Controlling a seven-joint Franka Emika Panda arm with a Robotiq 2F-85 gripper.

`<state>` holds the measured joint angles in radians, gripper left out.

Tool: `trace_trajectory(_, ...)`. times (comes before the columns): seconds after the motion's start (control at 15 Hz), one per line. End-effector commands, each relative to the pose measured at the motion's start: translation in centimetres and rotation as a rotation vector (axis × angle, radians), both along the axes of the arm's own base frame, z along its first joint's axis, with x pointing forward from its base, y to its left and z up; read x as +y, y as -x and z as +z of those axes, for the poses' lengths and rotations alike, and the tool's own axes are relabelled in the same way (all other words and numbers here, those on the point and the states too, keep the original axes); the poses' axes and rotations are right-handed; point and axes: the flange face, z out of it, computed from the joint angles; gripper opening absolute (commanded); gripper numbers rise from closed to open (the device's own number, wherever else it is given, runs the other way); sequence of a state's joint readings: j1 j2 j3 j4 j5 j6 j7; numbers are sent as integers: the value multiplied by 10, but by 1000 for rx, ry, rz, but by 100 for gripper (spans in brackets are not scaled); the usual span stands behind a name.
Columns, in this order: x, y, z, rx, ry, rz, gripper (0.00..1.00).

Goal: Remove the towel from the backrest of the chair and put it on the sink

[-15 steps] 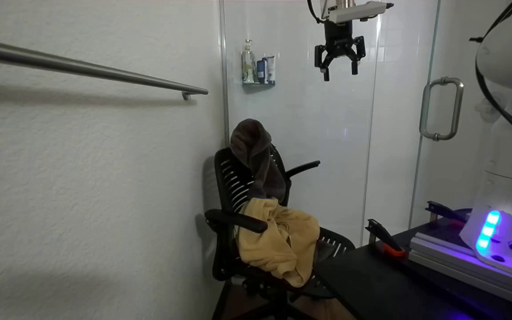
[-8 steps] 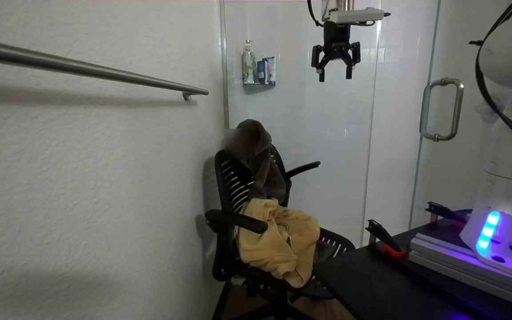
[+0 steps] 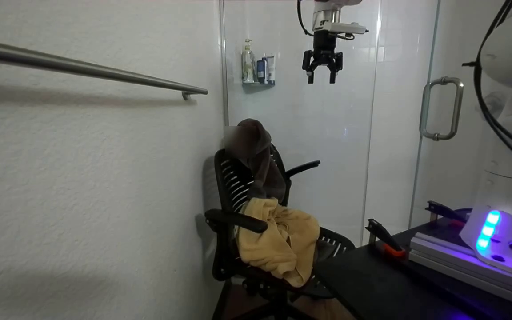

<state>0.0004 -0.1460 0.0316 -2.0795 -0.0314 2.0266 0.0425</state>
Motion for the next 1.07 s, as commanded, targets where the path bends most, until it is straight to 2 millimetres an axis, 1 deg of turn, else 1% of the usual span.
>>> trace_trajectory(0.0,37,-56,-13,115,107,96,100)
trace_trajectory(0.13,55,-77,-28,169,167,138,100)
trace_trajectory(0.2,62,-84,-33,185,196,150,100)
trace_trajectory(0.27,69,-88,-30,178,210,158,100)
trace_trajectory(0.33,74,-86,-22,160,190,188,100)
trace_trajectory(0.4,70,-80,-34,155,181,162,100)
trace_trajectory(0.47,75,-85,-34,151,180,170,100)
trace_trajectory(0.6,78,-86,-28,145,180,174,100)
trace_trajectory(0.73,54,-90,-52,197,170,67,100)
trace_trajectory(0.8,38,-97,-69,223,172,21,100)
trace_trajectory(0.93,18,-113,-94,244,181,-13,100)
trace_trajectory(1.0,14,-120,-103,258,179,-12,100)
